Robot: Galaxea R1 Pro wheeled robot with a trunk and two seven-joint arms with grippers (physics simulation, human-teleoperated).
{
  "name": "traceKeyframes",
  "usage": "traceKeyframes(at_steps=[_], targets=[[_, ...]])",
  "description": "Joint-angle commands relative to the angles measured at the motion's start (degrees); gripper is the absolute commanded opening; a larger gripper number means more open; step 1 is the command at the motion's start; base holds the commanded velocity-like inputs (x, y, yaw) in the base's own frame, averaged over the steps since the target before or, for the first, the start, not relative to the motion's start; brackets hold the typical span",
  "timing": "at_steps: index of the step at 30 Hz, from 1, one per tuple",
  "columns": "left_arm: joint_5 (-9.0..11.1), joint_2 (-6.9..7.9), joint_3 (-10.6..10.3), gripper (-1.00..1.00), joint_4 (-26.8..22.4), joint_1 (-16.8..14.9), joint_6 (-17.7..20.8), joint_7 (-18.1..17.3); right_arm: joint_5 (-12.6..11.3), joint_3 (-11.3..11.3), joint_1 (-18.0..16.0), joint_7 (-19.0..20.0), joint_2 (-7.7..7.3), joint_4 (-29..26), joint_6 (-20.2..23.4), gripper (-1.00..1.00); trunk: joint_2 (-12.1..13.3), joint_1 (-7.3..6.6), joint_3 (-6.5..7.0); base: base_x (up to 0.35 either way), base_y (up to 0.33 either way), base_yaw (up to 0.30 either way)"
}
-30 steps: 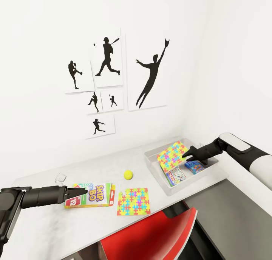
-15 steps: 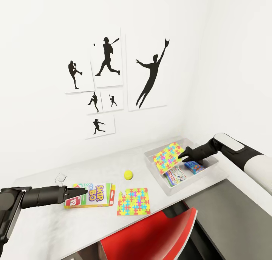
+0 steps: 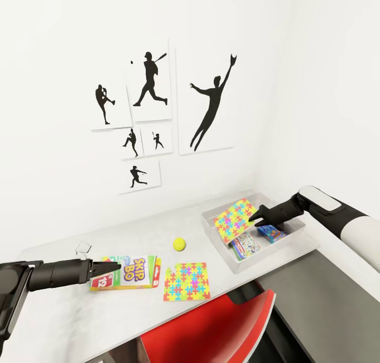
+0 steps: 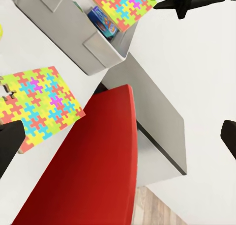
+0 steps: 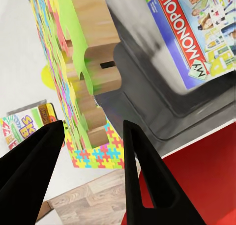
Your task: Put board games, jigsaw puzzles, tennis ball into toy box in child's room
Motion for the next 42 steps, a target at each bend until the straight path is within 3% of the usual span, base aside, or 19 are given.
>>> traceKeyframes(at_steps=[1,42], targets=[[-0.45,-0.01,0.07,1.00,-0.05,-0.06,0.60,-0.44,-0.54,0.29,-0.10,-0.33,-0.07,0.01,0.00,-1.00,-0.14,0.04,-0.14,0.000,0.000,0.000],[-0.57,-0.05,0.16,1.00,-0.05,-0.06,0.60,-0.43,-0.51,-0.13,-0.67,-0.36,-0.13,6.40,0.00,-1.00,-0.14,0.04,-0.14,0.000,0.000,0.000]])
